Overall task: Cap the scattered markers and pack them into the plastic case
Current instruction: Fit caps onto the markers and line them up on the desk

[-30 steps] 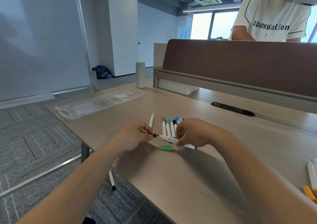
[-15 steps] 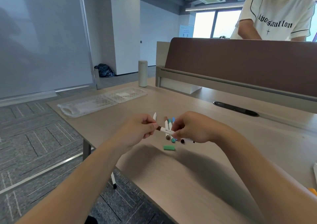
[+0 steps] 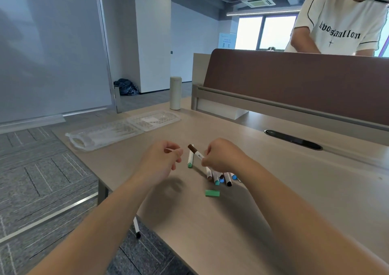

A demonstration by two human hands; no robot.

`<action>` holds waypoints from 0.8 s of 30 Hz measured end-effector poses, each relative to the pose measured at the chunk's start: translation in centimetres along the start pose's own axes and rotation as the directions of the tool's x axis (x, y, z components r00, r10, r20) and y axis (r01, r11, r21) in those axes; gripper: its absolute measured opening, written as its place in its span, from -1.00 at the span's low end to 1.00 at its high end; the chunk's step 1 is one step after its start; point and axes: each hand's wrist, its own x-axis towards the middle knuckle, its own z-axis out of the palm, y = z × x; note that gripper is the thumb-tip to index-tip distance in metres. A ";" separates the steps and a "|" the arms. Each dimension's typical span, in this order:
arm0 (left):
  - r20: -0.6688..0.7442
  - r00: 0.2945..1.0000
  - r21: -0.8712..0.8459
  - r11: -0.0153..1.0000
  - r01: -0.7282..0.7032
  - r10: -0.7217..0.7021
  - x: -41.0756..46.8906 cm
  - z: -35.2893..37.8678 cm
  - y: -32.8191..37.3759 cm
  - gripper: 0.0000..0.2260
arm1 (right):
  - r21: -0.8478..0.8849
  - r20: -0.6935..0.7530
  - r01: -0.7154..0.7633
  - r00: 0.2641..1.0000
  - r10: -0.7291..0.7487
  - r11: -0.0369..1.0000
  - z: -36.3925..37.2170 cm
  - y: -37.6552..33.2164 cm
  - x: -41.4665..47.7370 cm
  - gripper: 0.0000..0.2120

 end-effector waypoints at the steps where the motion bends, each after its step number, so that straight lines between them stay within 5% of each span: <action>1: 0.016 1.000 -0.003 1.000 0.005 -0.005 0.0 0.0 -0.1 -0.92 | -0.025 -0.016 -0.043 0.999 0.042 0.999 0.2 -0.4 0.4 -0.75; 13: 0.085 0.995 -0.015 0.998 0.053 -0.051 1.2 -0.7 -1.6 -0.90 | -0.147 -0.112 -0.126 0.988 0.110 0.981 1.8 -2.5 4.2 -0.79; 24: 0.072 0.994 0.000 0.997 0.083 -0.083 1.2 -0.6 -2.3 -0.88 | -0.167 -0.008 -0.162 0.987 0.162 0.973 3.2 -4.2 6.6 -0.87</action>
